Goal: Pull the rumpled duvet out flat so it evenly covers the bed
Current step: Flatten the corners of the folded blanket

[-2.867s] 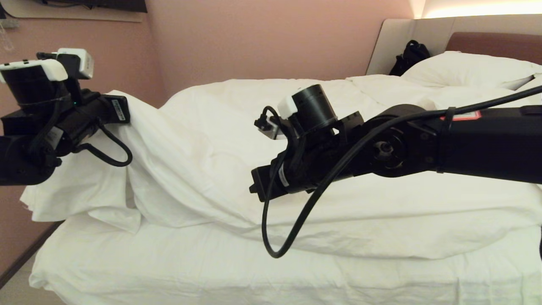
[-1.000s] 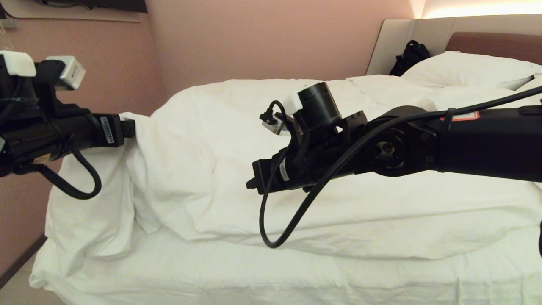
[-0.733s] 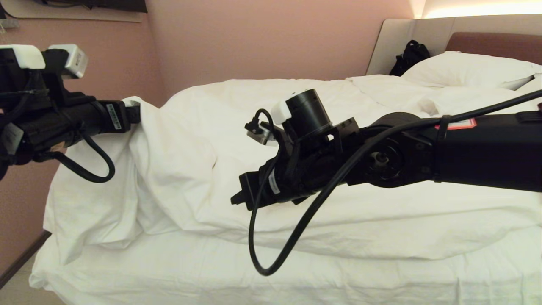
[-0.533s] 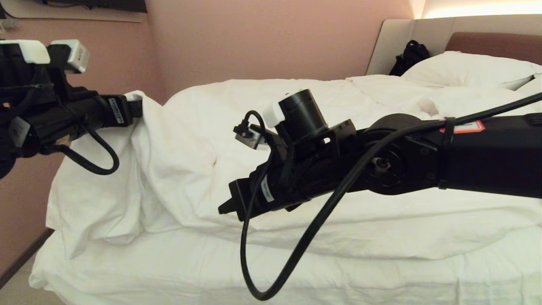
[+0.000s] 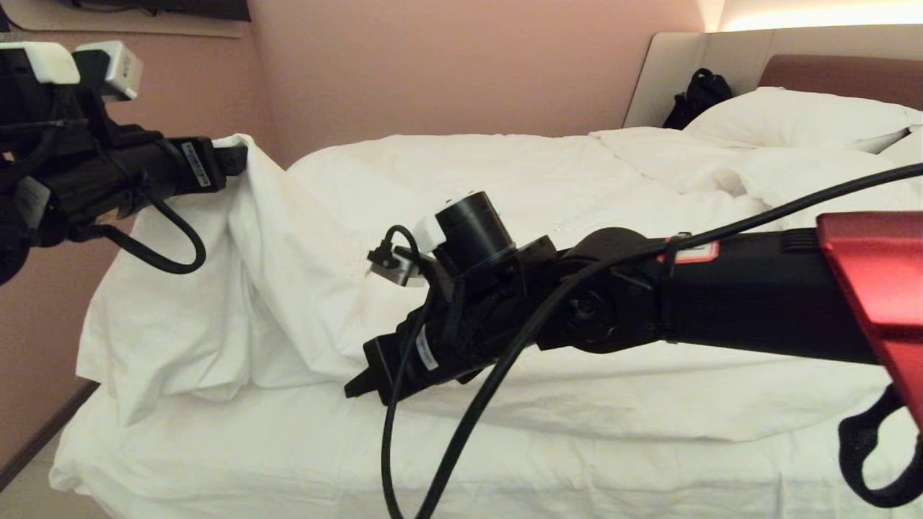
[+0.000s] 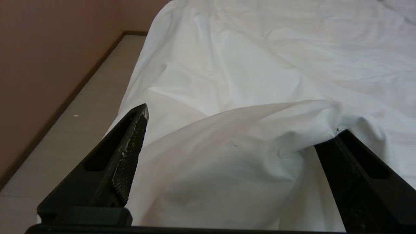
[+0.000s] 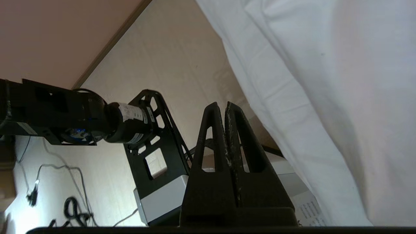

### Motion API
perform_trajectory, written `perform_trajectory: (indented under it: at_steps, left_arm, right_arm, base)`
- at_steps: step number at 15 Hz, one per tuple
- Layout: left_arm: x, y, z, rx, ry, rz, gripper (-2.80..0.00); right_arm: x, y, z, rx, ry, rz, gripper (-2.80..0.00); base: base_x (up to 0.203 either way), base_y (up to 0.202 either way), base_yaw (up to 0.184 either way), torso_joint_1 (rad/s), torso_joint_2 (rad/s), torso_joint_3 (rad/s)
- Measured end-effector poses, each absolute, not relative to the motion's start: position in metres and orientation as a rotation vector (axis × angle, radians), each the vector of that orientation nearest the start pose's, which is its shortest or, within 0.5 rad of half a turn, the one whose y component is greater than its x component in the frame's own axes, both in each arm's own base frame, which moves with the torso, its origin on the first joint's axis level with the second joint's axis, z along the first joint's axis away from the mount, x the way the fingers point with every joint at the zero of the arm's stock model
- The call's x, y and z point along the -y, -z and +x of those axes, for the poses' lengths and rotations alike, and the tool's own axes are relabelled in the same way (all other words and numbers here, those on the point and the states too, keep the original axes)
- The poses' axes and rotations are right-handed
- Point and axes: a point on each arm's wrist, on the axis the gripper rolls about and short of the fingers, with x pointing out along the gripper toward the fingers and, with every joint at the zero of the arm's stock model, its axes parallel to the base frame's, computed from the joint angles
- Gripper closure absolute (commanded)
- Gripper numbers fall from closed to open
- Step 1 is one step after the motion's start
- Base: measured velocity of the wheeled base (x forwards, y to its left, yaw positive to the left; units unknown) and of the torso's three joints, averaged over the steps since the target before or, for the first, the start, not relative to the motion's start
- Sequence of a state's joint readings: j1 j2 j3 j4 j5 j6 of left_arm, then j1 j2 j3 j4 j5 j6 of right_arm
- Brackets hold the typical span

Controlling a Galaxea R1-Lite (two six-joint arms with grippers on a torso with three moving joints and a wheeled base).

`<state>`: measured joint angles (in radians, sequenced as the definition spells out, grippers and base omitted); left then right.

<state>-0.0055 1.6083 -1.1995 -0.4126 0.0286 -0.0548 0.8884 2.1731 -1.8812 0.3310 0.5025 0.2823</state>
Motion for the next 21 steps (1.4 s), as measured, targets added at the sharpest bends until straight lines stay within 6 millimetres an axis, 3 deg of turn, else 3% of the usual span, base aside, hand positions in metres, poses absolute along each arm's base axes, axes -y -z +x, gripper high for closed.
perform_trajectory:
  at_steps: [3, 7, 10, 12, 16, 21]
  left_arm:
    - [0.004, -0.309, 0.295, 0.035, -0.007, -0.065, -2.8]
    - [0.009, -0.328, 0.269, 0.093, 0.017, -0.069, -2.8]
    - [0.016, -0.336, 0.241, 0.125, 0.052, -0.072, -2.8]
    - [0.017, -0.33, 0.224, 0.111, 0.064, -0.071, -2.8]
    - [0.016, -0.294, 0.197, 0.006, 0.064, -0.063, -2.8]
    - [0.012, -0.259, 0.156, -0.06, 0.049, -0.059, -2.8]
  right_arm:
    - [-0.352, -0.184, 0.294, -0.881, -1.201, 0.11, 0.0]
    - [-0.33, -0.154, 0.344, -0.874, -1.087, 0.162, 0.0]
    - [-0.304, -0.149, 0.377, -0.809, -0.997, 0.198, 0.0]
    - [-0.291, -0.154, 0.388, -0.769, -0.938, 0.21, 0.0]
    - [-0.281, -0.173, 0.382, -0.748, -0.894, 0.239, 0.0]
    - [-0.286, -0.214, 0.324, -0.729, -0.976, 0.215, 0.0]
  base:
    - [0.0, 0.0, 0.0, 0.0, 0.0, 0.0]
    - [0.0, 0.0, 0.0, 0.0, 0.0, 0.0]
    - [0.0, 0.0, 0.0, 0.0, 0.0, 0.0]
    - [0.0, 0.0, 0.0, 0.0, 0.0, 0.0]
    - [0.0, 0.0, 0.0, 0.0, 0.0, 0.0]
    - [0.0, 0.0, 0.0, 0.0, 0.0, 0.0]
